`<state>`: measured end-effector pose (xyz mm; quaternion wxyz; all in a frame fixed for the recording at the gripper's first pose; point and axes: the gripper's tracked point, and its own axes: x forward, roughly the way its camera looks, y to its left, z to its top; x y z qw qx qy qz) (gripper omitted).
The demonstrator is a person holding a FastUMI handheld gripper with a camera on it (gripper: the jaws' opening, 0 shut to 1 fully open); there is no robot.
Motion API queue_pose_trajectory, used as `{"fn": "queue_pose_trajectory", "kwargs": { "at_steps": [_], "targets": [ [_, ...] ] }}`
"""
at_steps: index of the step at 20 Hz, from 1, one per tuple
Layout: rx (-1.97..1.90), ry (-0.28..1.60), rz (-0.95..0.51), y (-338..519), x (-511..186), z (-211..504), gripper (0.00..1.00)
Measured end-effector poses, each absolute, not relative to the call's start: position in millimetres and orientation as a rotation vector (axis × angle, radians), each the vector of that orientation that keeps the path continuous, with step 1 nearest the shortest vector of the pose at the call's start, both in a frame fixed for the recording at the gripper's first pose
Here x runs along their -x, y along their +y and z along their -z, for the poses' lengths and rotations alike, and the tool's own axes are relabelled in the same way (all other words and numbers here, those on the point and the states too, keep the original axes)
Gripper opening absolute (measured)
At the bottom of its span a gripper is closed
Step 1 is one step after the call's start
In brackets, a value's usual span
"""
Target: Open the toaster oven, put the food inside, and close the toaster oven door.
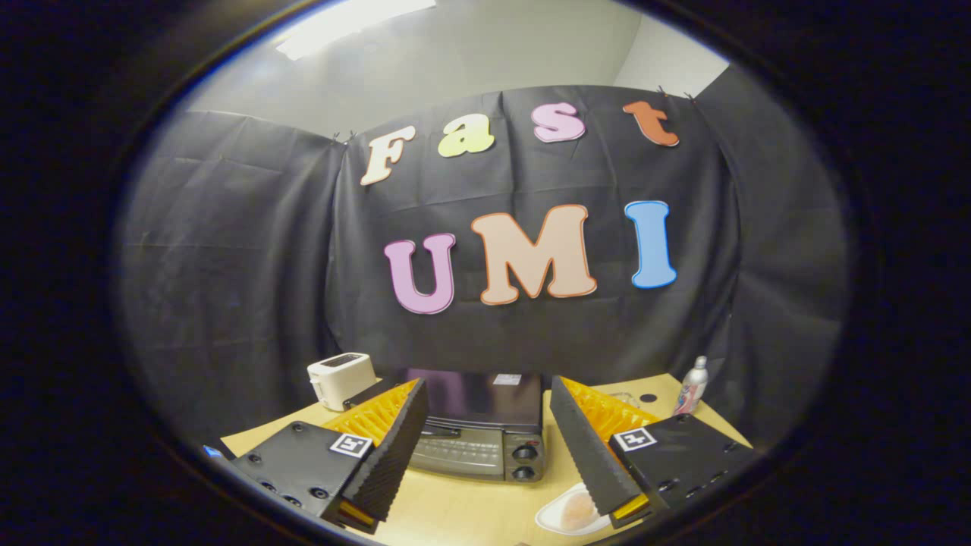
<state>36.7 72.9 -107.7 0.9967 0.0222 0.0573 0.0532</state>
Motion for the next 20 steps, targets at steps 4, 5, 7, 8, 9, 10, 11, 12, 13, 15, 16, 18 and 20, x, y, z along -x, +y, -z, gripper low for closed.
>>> {"fn": "queue_pose_trajectory", "kwargs": {
  "at_steps": [4, 5, 7, 8, 9, 10, 11, 12, 13, 15, 16, 18, 20],
  "targets": [
    [-0.057, 0.126, -0.131, 103, -55, 134, 0.99],
    [-0.052, 0.128, -0.131, 111, -60, 141, 0.99],
    [-0.05, 0.134, -0.133, 125, -70, 154, 0.99],
    [-0.05, 0.136, -0.136, 133, -75, 159, 0.99],
    [-0.049, 0.138, -0.135, 139, -81, 165, 0.99],
    [-0.045, 0.138, -0.13, 144, -88, 171, 0.99],
    [-0.042, 0.14, -0.121, 147, -93, 177, 0.99],
    [-0.038, 0.139, -0.112, 152, -99, 182, 0.99],
    [-0.033, 0.134, -0.103, 155, -106, 187, 0.99],
    [-0.008, 0.115, -0.079, 160, -119, 198, 0.99],
    [0.008, 0.104, -0.065, 162, -126, 203, 0.99],
    [0.034, 0.099, -0.054, 168, -138, 219, 0.99],
    [0.043, 0.107, -0.056, 178, -147, 233, 0.99]
  ]
}}
